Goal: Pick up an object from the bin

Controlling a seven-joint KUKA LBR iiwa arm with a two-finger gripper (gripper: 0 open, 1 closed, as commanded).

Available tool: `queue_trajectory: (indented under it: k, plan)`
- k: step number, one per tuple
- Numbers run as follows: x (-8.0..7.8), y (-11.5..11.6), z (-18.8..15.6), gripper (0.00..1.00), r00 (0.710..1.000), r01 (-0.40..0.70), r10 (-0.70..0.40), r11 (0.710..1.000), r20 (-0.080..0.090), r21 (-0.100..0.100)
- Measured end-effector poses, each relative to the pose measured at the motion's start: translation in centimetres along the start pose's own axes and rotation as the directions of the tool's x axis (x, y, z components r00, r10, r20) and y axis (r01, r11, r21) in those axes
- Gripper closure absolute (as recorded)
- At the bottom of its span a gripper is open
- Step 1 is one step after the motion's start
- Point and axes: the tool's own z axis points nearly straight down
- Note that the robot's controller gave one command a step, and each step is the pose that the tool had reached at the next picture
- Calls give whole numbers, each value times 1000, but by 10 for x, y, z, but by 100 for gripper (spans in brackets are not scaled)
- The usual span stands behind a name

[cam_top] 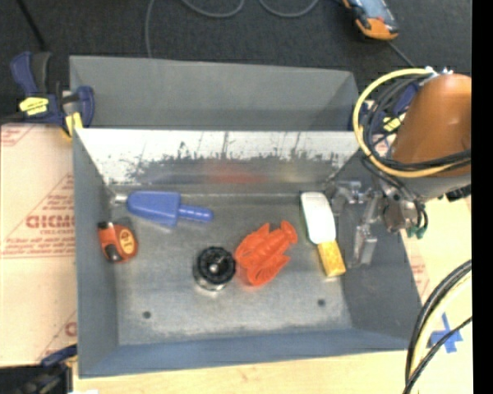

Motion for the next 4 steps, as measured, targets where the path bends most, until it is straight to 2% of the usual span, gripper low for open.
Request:
queue_trajectory:
  k: [1, 2, 3, 4]
  plan:
    - [-17, 8, 20, 0, 997, 74, -74, 997, 6, 3]
    - [-16, 44, 65, 0, 960, 281, -281, 960, 0, -2]
    - [-17, 51, 73, 0, 961, 278, -278, 961, 0, -1]
    - [-17, 58, 65, 0, 992, 123, -123, 992, -5, -5]
